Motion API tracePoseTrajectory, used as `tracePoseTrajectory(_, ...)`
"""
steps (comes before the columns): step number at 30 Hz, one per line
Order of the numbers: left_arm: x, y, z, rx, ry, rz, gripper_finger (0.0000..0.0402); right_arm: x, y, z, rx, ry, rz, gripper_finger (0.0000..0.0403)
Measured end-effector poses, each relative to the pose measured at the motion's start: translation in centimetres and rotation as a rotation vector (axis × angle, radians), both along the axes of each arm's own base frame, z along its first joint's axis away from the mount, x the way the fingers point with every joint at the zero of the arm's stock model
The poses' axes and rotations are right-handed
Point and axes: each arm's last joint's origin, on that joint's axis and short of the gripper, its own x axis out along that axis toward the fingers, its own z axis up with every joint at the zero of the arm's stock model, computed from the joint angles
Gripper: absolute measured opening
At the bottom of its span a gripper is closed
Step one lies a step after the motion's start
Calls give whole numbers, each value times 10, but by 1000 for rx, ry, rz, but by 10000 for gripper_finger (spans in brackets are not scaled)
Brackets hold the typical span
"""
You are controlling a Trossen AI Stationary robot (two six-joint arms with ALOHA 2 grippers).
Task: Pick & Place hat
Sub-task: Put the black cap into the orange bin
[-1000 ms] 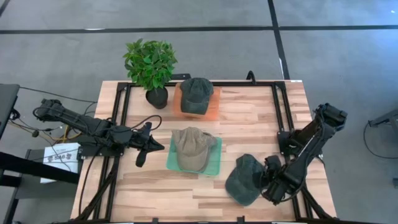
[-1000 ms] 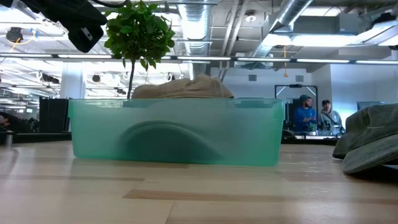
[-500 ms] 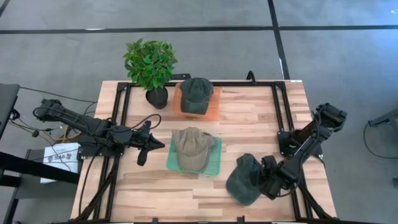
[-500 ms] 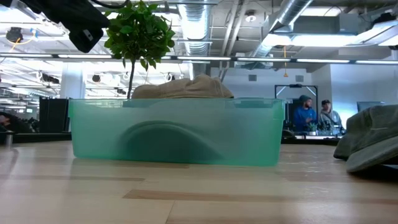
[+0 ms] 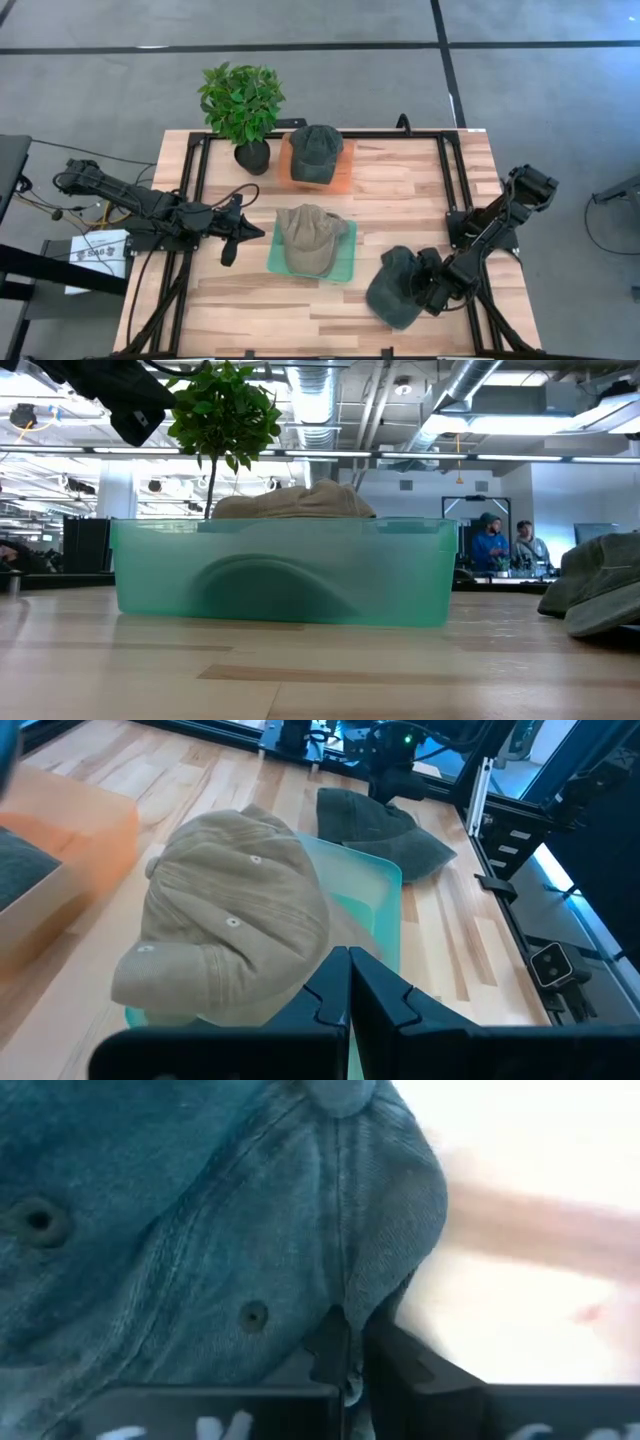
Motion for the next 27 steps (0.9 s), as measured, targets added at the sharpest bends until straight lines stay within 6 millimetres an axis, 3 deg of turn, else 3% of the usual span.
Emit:
tracePoseTrajectory(3,0,0,-1,2,6,0,0,-1,-4,6,-63,43,-4,20)
tracePoseTrajectory(6,0,0,-1,4,10,0,0,1,-2,24,-118,91,-4,15)
tracePoseTrajectory(12,0,0,-1,5,13,0,0,3,0,79,-277,169,24,12)
tracePoseTrajectory(17,0,0,-1,5,13,0,0,8,-2,121,-377,130,13,9)
tracePoseTrajectory(27,-1,0,-1,-1,14,-13,0,32,-10,151,-443,-87,17,3)
